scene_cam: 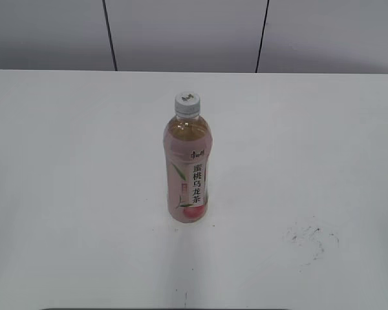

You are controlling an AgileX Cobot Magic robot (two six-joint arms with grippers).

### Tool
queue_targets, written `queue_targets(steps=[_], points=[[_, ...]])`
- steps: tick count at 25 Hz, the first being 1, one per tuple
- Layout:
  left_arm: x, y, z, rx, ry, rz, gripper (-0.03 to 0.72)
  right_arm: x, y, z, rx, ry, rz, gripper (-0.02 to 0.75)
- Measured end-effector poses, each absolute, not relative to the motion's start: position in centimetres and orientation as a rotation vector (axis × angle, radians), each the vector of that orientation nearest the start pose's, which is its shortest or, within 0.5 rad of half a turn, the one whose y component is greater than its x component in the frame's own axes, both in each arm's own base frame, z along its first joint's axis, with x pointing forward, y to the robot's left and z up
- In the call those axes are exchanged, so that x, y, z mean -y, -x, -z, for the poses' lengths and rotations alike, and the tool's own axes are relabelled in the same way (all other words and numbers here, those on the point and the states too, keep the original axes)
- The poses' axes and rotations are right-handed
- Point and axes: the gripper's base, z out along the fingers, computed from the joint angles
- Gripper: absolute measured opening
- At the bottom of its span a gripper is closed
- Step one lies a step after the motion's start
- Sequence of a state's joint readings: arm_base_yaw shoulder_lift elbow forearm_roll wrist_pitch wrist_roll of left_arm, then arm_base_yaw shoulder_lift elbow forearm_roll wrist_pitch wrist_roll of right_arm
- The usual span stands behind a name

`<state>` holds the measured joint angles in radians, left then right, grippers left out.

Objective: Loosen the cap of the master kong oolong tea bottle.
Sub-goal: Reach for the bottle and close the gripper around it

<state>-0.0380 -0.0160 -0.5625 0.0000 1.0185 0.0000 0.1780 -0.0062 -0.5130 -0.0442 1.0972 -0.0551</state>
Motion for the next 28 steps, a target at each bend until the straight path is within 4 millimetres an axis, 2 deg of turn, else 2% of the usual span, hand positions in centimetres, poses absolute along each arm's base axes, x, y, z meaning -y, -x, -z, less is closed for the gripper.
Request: queue_targets(steps=[28], points=[[0.01,1.4,-29.77,-1.923,-0.037,0.035,0.438,0.51,0.82,-27.79,-2.048,0.227,-0.028,0.571]])
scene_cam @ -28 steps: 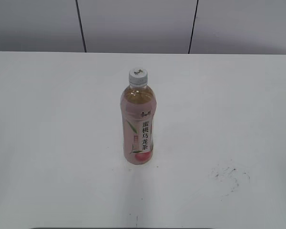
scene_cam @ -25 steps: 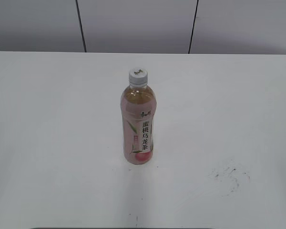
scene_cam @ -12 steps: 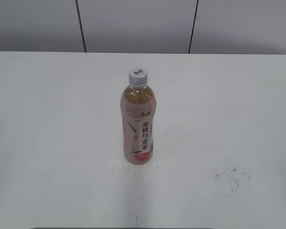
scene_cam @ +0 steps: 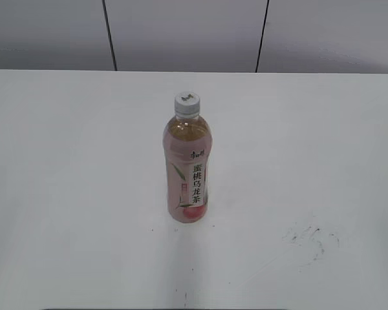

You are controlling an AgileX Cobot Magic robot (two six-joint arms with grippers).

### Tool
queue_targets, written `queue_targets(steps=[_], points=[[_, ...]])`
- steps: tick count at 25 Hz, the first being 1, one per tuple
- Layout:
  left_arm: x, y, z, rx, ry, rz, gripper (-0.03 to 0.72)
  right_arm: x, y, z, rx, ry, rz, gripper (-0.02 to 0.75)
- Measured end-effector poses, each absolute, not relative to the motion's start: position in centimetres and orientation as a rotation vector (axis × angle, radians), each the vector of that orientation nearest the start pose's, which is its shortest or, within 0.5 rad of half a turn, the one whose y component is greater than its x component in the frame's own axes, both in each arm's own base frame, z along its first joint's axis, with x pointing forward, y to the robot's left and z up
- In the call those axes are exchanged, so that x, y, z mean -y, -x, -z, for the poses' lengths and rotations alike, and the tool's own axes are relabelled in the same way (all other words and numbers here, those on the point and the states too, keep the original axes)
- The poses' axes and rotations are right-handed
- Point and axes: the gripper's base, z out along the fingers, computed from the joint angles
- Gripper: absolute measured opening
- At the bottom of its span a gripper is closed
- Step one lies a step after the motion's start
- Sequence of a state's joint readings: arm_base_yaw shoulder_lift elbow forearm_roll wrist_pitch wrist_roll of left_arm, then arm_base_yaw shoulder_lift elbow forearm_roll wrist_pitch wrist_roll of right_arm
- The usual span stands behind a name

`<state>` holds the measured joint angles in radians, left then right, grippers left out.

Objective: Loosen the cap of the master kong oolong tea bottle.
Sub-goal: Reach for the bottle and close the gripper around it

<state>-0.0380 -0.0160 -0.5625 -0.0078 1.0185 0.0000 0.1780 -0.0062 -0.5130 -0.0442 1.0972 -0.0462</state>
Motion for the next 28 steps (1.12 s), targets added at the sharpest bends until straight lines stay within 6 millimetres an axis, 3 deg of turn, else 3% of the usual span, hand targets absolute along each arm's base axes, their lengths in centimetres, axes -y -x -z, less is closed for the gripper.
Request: queue_targets(steps=[3,9,16,20,23,28], points=[[0.0,1.4,-29.9,-1.912,-0.037,0.037,0.438,0.5,0.8,-27.8,-2.048,0.227,-0.028,0.571],[0.3,-0.2,-33.3,-1.639,-0.023,0.09,0.438,0.5,0.8,-27.8,-2.048,0.227,-0.028,0.571],[0.5,-5.9,-34.0,-1.512,-0.023,0.092,0.424,0.5,0.8,-27.8,-2.048,0.227,-0.029,0.571],[0.5,-9.9,-32.3,-1.546,0.004,0.08,0.419,0.5,0.8,-27.8,-2.048,0.227,-0.029,0.571],[0.6,-12.8,-29.8,-1.599,0.019,0.083,0.417,0.5,0.8,-27.8,-2.048,0.227,-0.029,0.571],[2.9,-17.2,-26.5,-1.633,-0.054,0.165,0.417,0.5,0.8,-27.8,-2.048,0.226,-0.029,0.571]])
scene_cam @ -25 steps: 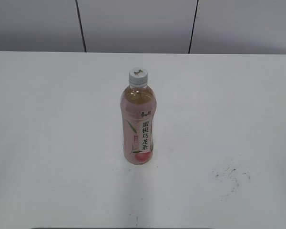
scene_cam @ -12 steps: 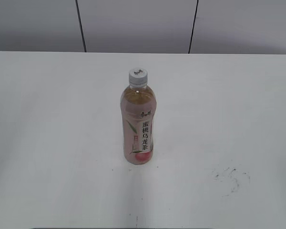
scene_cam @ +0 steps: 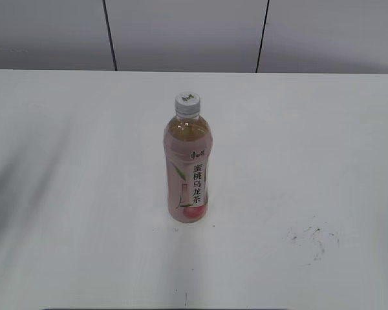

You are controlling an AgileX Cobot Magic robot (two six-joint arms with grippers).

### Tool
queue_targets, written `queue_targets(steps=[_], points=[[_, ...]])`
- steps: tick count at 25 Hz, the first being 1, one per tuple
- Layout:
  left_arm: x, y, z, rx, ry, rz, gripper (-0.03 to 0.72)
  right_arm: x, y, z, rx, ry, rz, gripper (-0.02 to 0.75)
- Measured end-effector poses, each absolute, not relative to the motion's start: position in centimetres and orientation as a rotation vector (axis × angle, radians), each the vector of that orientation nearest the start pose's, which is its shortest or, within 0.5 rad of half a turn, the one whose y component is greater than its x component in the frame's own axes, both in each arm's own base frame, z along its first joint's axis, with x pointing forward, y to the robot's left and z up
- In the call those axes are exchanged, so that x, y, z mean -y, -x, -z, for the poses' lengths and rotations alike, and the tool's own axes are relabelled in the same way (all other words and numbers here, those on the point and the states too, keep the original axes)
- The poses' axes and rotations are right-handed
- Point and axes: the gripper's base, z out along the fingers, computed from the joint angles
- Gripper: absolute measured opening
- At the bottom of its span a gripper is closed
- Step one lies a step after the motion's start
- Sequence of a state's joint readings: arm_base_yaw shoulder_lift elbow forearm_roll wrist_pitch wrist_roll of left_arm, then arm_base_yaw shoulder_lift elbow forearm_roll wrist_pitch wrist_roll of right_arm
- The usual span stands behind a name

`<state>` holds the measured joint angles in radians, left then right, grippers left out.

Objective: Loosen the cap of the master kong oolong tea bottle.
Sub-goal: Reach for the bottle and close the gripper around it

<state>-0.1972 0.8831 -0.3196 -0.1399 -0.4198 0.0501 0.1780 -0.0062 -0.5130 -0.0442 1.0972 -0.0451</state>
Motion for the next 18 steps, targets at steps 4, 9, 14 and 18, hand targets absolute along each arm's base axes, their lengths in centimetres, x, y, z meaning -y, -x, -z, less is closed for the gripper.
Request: queue_targets(steps=[4,9,14,18], points=[[6.8,-19.4,-23.8,-1.647,-0.232,0.27,0.417,0.5,0.8,-27.8,-2.048,0.226,-0.029,0.571],[10.9,-19.8,-20.2,-1.739,-0.42,0.406,0.418,0.5,0.8,-27.8,-2.048,0.226,-0.029,0.571],[12.6,-19.3,-18.7,-1.784,-0.547,0.507,0.48,0.5,0.8,-27.8,-2.048,0.226,-0.029,0.571],[13.5,-19.0,-17.8,-1.794,-0.642,0.585,0.564,0.5,0.8,-27.8,-2.048,0.226,-0.029,0.571]])
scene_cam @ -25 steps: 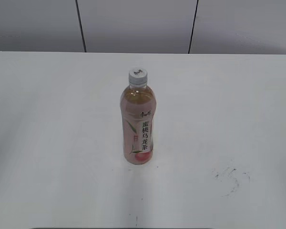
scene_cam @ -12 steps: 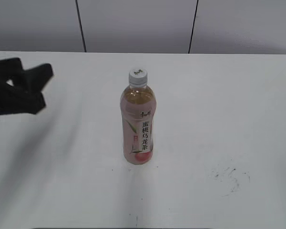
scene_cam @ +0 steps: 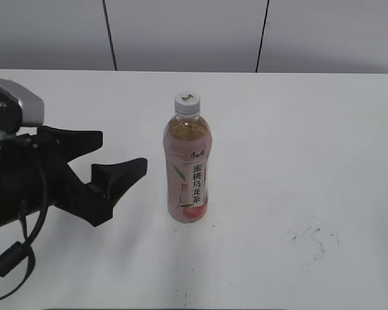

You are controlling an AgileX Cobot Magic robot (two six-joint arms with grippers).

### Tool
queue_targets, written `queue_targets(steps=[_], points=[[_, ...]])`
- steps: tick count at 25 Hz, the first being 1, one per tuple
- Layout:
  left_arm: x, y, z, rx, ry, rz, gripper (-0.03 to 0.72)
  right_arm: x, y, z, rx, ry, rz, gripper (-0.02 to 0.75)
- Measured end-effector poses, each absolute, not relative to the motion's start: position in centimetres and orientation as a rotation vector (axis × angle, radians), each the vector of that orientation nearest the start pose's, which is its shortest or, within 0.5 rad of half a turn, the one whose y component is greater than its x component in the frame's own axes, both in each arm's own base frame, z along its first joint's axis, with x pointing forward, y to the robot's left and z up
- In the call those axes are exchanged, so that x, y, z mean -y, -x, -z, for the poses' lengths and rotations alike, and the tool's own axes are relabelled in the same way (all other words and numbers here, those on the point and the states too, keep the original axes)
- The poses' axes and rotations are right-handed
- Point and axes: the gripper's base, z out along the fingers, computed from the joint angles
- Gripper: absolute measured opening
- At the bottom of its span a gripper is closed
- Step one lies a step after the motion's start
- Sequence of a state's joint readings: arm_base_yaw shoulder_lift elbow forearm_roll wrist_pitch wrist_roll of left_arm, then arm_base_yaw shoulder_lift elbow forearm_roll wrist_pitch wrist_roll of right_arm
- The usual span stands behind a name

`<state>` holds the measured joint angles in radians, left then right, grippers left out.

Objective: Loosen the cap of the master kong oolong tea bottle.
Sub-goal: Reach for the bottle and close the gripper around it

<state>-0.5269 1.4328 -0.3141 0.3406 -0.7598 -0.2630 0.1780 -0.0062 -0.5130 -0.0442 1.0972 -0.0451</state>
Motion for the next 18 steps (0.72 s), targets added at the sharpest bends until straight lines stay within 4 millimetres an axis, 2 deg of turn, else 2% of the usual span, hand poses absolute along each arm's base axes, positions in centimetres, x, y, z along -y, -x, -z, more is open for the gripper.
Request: queue_targets(steps=[6,12,15,18], points=[[14.7,-19.3,-15.5,-1.756,-0.698,0.699,0.585,0.5,0.8,-27.8,-2.048,0.226,-0.029,0.571],[15.5,-19.8,-12.9,-1.732,-0.675,0.784,0.584,0.5,0.8,-27.8,-2.048,0.226,-0.029,0.571],[15.6,-20.0,-11.7,-1.772,-0.671,0.778,0.56,0.5,0.8,-27.8,-2.048,0.226,-0.029,0.571],[15.6,-20.1,-11.3,-1.78,-0.667,0.775,0.523,0.5,0.8,-27.8,-2.049,0.225,-0.03,0.571]])
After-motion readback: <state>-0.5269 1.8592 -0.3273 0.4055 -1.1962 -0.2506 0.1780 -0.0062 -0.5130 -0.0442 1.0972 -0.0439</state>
